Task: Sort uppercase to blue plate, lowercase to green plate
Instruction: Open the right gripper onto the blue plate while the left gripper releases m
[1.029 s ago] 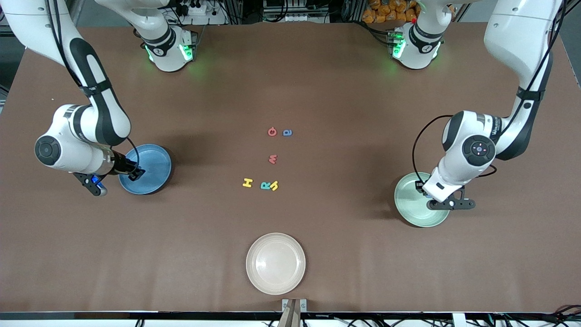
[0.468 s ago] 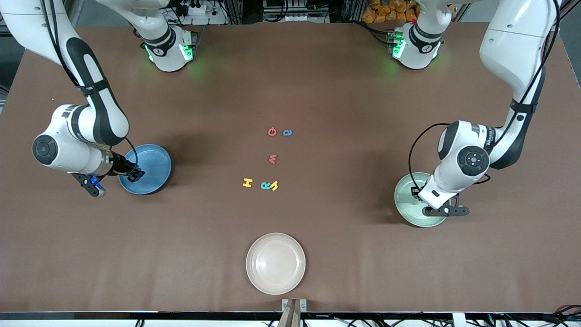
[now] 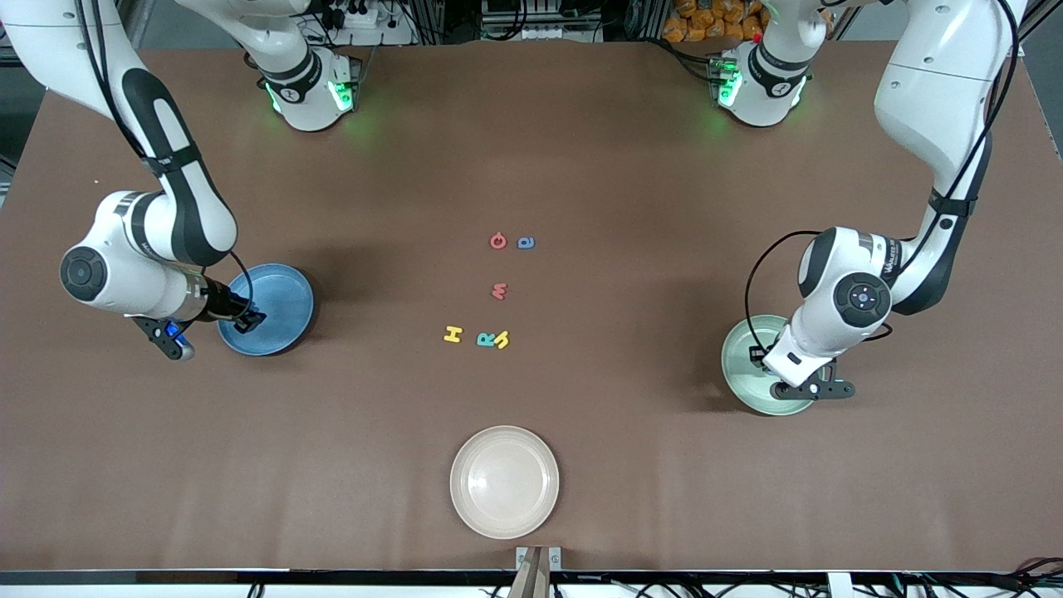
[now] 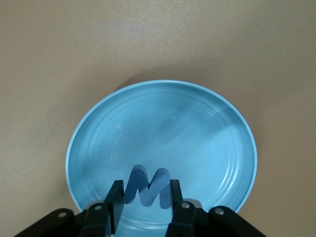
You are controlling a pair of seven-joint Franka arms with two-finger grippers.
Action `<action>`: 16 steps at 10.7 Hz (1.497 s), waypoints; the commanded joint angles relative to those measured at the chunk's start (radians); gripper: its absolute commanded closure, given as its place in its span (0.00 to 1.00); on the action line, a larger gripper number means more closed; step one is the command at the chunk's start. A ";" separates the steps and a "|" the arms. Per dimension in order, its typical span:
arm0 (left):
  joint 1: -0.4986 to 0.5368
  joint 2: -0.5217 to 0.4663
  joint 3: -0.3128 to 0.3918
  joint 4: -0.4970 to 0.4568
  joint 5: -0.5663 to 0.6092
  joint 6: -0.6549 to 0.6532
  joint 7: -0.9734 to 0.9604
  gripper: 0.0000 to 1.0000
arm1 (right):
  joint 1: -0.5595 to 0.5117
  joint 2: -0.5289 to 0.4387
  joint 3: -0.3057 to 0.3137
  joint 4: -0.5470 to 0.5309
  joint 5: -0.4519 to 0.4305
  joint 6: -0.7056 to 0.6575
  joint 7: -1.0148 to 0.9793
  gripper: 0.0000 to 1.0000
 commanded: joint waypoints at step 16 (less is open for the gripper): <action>-0.091 -0.129 -0.187 0.042 -0.047 -0.245 -0.354 0.22 | -0.032 -0.002 0.016 -0.007 -0.007 0.010 0.011 0.00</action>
